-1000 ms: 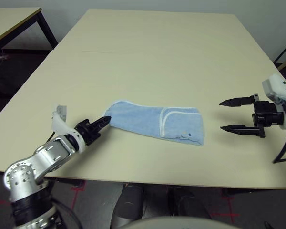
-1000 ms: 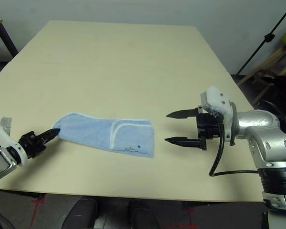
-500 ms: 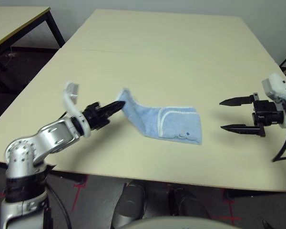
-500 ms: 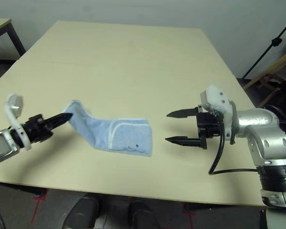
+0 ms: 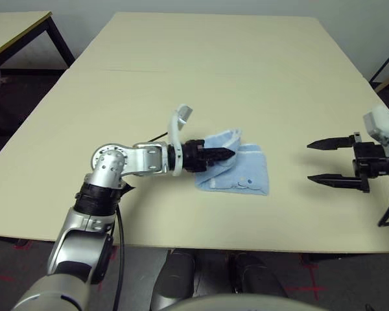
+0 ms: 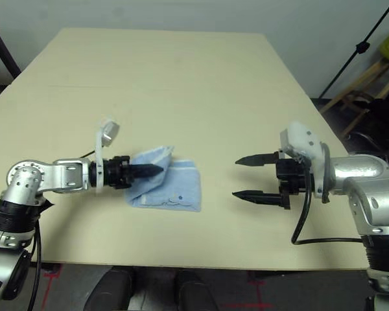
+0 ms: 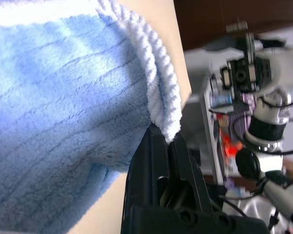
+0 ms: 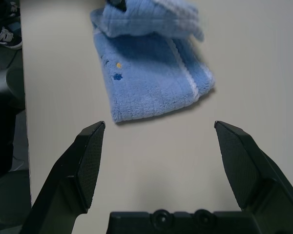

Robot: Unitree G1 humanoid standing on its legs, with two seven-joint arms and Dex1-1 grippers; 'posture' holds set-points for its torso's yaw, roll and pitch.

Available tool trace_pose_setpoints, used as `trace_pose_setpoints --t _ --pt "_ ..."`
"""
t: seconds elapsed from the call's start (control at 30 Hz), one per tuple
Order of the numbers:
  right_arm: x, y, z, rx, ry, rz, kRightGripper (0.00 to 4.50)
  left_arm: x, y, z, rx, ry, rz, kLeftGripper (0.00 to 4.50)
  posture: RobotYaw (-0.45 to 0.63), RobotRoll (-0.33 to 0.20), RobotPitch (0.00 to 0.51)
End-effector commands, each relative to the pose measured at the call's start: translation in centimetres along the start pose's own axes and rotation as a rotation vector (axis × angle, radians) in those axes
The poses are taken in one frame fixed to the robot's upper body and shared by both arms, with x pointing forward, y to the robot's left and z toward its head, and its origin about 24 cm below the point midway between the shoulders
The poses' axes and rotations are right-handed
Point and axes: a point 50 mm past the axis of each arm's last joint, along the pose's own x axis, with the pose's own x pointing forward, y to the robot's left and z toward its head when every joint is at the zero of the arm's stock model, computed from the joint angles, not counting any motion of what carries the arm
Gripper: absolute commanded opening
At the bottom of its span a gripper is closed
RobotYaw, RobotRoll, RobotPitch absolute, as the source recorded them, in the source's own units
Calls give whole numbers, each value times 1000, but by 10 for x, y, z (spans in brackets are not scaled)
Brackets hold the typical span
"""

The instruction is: Fold the towel and set it aside.

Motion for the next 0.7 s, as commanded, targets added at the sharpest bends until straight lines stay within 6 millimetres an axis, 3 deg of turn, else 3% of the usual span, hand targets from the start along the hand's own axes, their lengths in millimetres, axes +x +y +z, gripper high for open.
trace_pose_setpoints --t 0.03,0.37,0.4,0.53,0.7 --pt "-1 1 3 -4 -5 -1 4500 13 -1 0 34 52 -13 15 115 0 127" --pt "3 2 5 -9 -14 0 4500 35 8 -10 77 136 3 15 97 0 128" --pt "3 2 5 -7 -15 1 4500 36 9 -10 81 129 17 518 98 0 129" --pt "4 4 2 12 -15 5 4500 30 0 -3 96 121 -37 1760 102 0 127" --pt "6 -1 -1 50 -30 -14 4500 -1 -14 11 185 56 -31 3510 127 0 127"
